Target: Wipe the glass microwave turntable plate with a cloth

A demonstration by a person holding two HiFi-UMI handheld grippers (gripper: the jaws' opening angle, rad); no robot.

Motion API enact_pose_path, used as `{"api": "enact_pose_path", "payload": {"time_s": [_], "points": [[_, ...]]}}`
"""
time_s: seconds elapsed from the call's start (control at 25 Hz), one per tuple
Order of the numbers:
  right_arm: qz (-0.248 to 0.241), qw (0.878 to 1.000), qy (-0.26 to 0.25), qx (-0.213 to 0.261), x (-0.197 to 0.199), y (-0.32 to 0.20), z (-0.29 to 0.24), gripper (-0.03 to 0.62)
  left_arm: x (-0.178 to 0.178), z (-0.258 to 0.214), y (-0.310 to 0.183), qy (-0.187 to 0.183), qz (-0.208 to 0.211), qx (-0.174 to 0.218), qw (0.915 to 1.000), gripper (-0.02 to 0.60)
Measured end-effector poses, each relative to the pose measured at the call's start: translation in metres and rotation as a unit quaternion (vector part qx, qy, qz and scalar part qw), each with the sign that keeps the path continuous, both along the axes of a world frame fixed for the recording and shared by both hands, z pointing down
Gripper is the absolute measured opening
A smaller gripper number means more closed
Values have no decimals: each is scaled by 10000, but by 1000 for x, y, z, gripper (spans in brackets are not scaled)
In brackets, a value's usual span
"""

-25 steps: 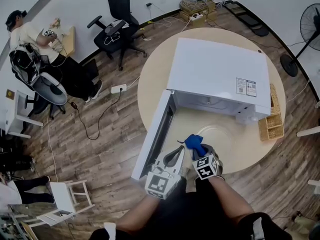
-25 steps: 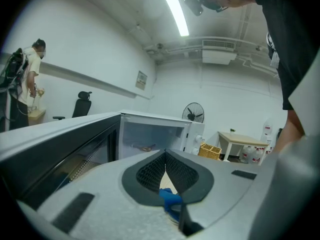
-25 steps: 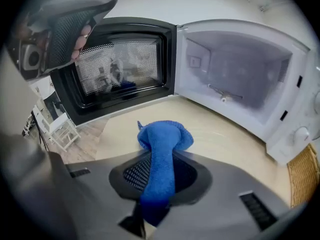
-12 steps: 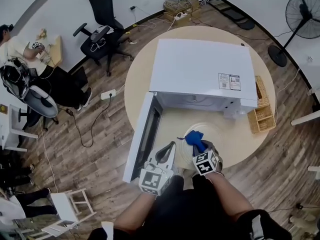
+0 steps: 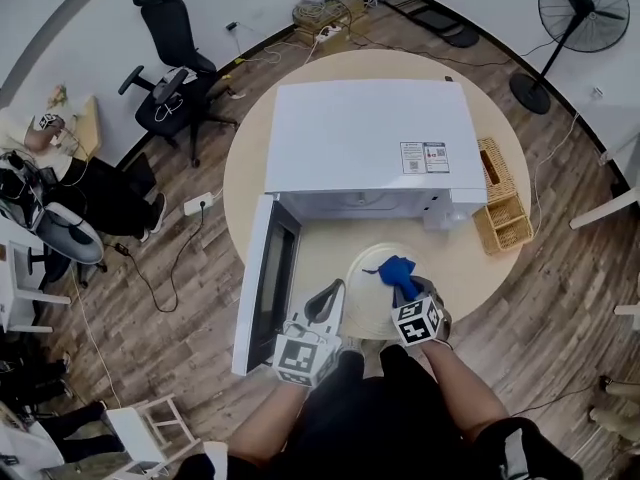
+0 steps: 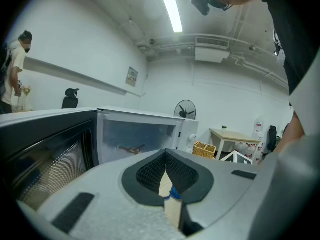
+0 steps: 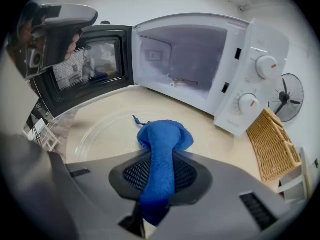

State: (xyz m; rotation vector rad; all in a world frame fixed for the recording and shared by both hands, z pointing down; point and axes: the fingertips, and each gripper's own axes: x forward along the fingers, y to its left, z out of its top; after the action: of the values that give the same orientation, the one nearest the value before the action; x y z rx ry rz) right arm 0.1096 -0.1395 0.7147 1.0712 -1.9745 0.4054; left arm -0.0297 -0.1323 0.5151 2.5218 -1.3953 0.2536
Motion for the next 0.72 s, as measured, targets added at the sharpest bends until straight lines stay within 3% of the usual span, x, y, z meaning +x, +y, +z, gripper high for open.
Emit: {"api": "enact_pose_path", "payload": {"time_s": [0.48, 0.72], "points": [[715, 9967, 372, 61, 79, -20, 1, 77, 18, 5, 2, 22, 166, -68, 9998, 6], [772, 9961, 431, 56, 90, -24, 1, 78, 16, 9, 5, 3, 135, -109, 9998, 6]]}}
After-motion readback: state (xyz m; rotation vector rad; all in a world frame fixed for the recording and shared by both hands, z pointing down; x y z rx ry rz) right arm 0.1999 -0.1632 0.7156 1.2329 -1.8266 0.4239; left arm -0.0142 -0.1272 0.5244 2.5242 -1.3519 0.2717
